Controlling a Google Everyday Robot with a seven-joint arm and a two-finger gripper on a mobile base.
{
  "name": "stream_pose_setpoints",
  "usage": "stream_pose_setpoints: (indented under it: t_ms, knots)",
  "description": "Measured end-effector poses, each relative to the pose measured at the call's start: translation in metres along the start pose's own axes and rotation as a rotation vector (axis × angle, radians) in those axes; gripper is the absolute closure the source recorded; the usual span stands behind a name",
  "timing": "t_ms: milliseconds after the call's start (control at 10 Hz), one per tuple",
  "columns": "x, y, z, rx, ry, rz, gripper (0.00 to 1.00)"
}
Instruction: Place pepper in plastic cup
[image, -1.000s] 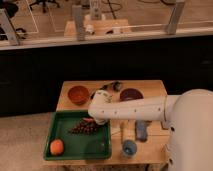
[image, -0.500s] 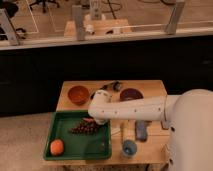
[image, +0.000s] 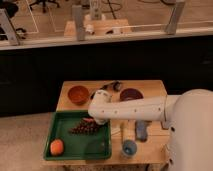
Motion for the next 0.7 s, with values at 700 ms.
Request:
stream_pose_setpoints:
  t_ms: [700]
  knots:
    - [0.007, -0.004, -0.053, 0.01, -0.17, 0.016, 1.0]
